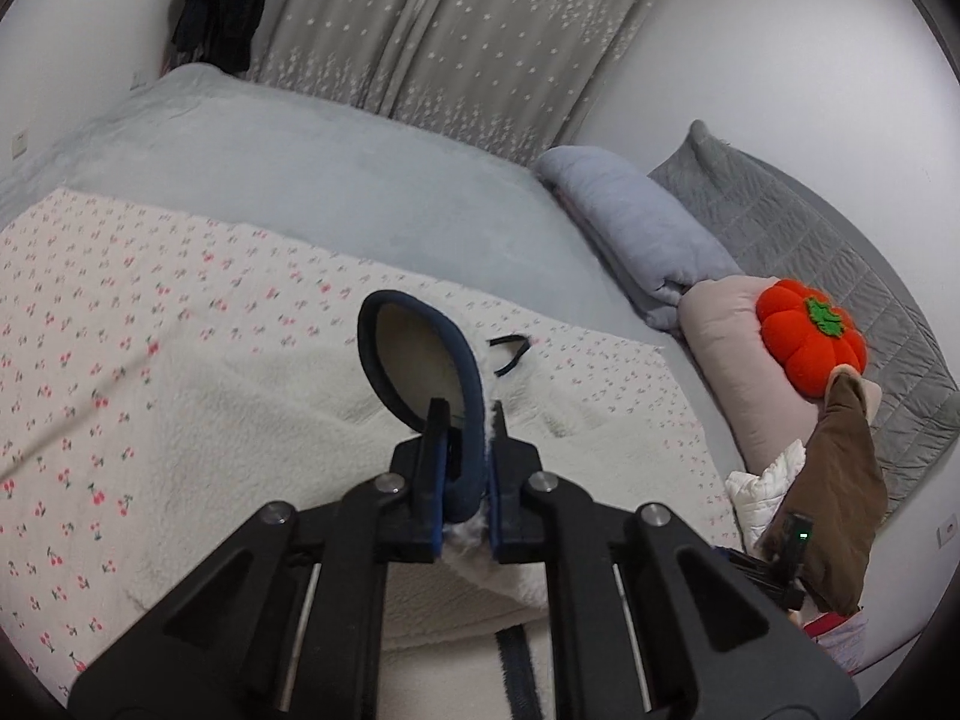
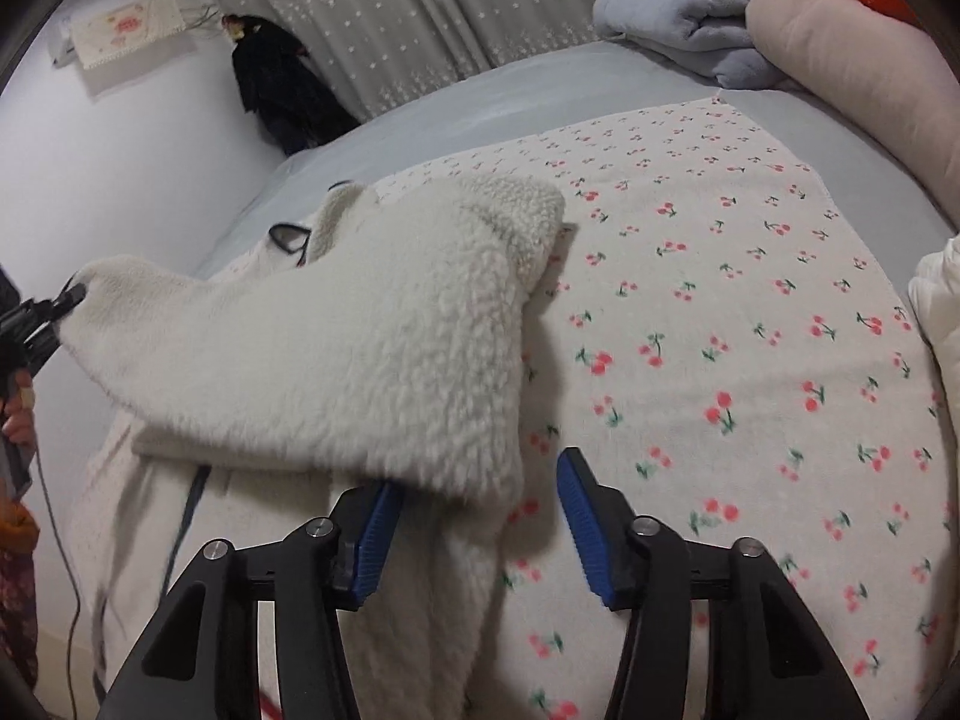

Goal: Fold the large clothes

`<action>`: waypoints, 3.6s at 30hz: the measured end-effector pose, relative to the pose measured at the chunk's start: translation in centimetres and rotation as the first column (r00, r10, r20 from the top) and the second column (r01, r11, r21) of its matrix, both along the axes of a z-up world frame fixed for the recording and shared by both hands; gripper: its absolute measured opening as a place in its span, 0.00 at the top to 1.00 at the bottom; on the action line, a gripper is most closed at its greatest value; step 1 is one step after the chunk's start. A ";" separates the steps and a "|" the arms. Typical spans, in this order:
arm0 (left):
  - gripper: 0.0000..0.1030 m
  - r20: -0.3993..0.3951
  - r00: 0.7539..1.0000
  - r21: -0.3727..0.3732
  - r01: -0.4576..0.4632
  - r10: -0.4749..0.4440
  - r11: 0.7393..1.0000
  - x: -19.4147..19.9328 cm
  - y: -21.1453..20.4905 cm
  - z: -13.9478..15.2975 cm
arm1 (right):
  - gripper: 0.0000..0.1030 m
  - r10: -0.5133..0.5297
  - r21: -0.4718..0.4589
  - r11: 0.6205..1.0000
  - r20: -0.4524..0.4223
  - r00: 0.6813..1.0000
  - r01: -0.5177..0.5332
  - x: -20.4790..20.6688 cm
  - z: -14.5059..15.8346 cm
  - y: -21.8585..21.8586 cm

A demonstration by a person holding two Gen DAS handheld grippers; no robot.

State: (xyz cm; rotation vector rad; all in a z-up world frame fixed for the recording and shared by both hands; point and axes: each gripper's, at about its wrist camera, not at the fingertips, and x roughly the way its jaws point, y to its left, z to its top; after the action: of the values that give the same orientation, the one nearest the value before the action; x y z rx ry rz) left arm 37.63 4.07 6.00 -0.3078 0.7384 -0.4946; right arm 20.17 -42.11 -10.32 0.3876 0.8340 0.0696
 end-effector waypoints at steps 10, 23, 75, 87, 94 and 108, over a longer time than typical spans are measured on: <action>0.90 0.159 0.985 0.082 0.056 -0.068 0.995 -1.7 -1.3 1.4 | 0.92 -0.196 -0.540 0.818 0.061 0.979 0.197 -1.0 2.1 3.9; 0.90 -0.143 0.990 0.087 0.013 0.000 0.996 -0.6 6.6 -16.9 | 0.84 0.009 -0.627 0.777 -0.075 0.997 -0.054 -2.5 -0.3 5.8; 0.75 0.067 0.998 0.266 -0.030 0.013 0.964 -1.0 4.1 -11.5 | 0.73 0.050 -0.167 0.985 0.060 0.997 -0.040 5.2 5.7 0.1; 0.38 -0.044 0.998 0.320 -0.021 0.037 0.947 -3.4 3.4 -12.6 | 0.64 0.064 -0.316 0.943 -0.128 0.990 -0.102 4.5 2.4 4.0; 0.18 -0.100 0.993 0.341 -0.026 0.064 0.940 -9.5 7.1 -9.9 | 0.31 0.089 -0.323 0.940 -0.085 0.992 -0.112 -3.0 7.0 5.7; 0.10 -0.219 0.961 0.300 -0.098 0.168 0.949 -20.4 17.4 -12.2 | 0.23 0.096 -0.335 0.933 -0.131 0.987 -0.135 -17.3 5.7 8.8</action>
State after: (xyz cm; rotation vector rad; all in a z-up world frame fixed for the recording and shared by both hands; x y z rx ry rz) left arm 17.21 21.44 -6.19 -0.1449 1.0077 -0.2165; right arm 2.82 -33.30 -4.64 0.0126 0.9607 0.0105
